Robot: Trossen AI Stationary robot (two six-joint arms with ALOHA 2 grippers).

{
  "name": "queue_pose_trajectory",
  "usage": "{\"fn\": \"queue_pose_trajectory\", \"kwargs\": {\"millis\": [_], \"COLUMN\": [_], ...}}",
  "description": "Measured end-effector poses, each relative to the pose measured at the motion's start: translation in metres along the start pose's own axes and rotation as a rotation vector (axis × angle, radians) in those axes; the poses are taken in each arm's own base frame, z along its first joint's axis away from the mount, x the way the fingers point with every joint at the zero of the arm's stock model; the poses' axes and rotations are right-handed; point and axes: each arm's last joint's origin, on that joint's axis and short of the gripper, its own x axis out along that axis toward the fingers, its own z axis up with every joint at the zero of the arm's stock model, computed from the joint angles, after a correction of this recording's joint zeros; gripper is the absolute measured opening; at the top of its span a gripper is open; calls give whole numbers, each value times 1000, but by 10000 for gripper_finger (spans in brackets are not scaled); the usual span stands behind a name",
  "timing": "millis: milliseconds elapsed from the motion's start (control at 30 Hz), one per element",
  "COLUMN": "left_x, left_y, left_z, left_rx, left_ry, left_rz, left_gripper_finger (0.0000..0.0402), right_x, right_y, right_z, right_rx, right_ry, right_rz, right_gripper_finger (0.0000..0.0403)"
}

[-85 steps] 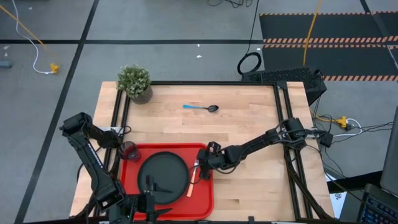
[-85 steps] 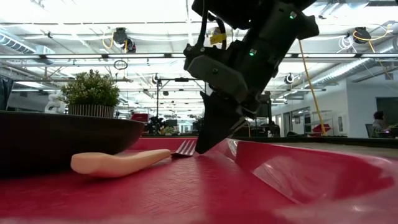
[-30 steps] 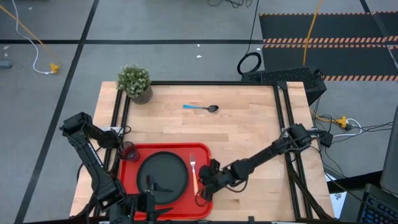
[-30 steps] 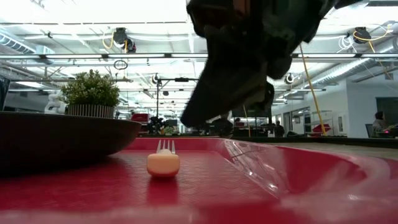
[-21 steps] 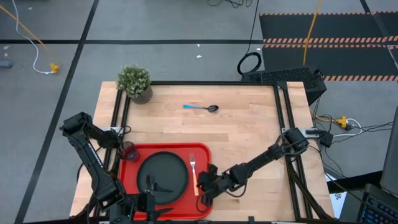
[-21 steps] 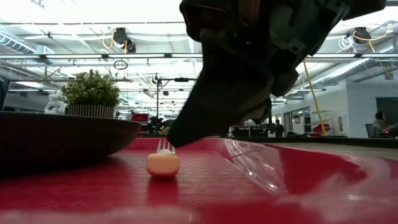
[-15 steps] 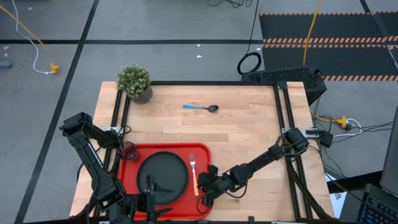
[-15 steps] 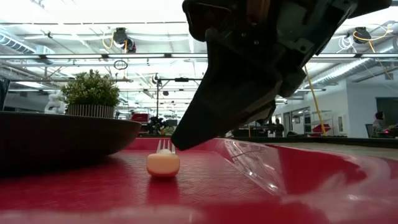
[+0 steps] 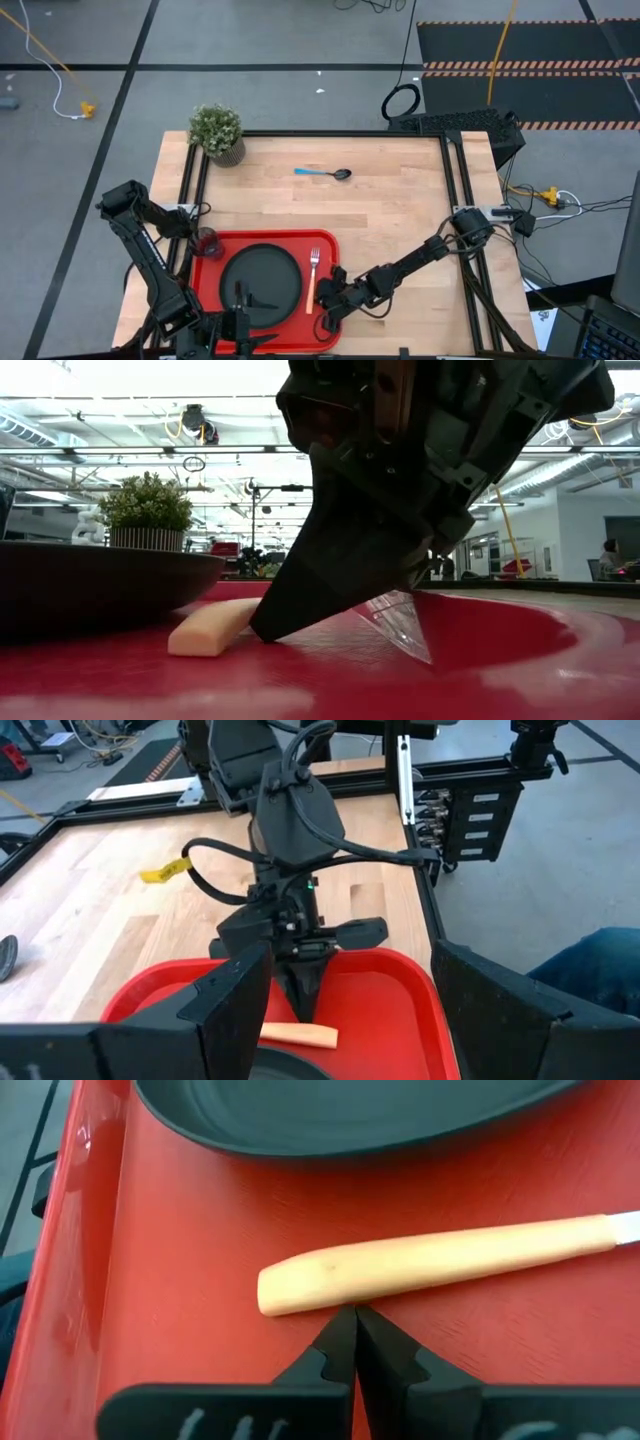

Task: Pick and place plate/cup/fork/spoon on tray
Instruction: Put the orange fork on the red serving tray on the right side of the black plate

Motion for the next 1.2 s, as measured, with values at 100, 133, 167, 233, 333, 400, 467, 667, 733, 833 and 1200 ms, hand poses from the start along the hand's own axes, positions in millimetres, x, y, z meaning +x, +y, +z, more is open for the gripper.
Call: {"fn": "queue_pose_trajectory", "kwargs": {"millis": [100, 133, 167, 233, 333, 400, 467, 667, 733, 833, 1200], "left_x": [0, 0, 0, 0, 0, 1, 2, 6, 7, 7, 7], "left_y": [0, 0, 0, 0, 0, 1, 2, 5, 6, 6, 6], "left_z": [0, 0, 0, 0, 0, 0, 1, 2, 2, 2, 2], "left_rx": [2, 2, 2, 2, 6, 14, 15, 8, 8, 7, -91], "left_ry": [1, 1, 1, 1, 1, 1, 2, 5, 7, 8, 6], "left_rz": [0, 0, 0, 1, 1, 2, 7, 23, 25, 25, 27], "left_gripper_finger": [278, 278, 278, 278, 278, 278, 278, 278, 278, 278, 278], "right_x": [-3, -5, -7, -15, -31, -39, -42, -36, -34, -33, -33], "right_y": [0, 0, -1, -4, -9, -14, -19, -36, -43, -49, -46], "right_z": [2, 3, 4, 8, 17, 23, 28, 41, 45, 51, 65], "right_rx": [-15, -16, -16, -17, 3, -23, -105, -287, -328, -391, -973], "right_ry": [2, 8, 15, 35, 57, 46, 34, 82, 114, 141, 76], "right_rz": [-1, -9, -18, -43, -114, -176, -207, -170, -131, -62, -31], "right_gripper_finger": [0, 0, 0, 0, 0, 0, 0, 22, 41, 75, 165]}}
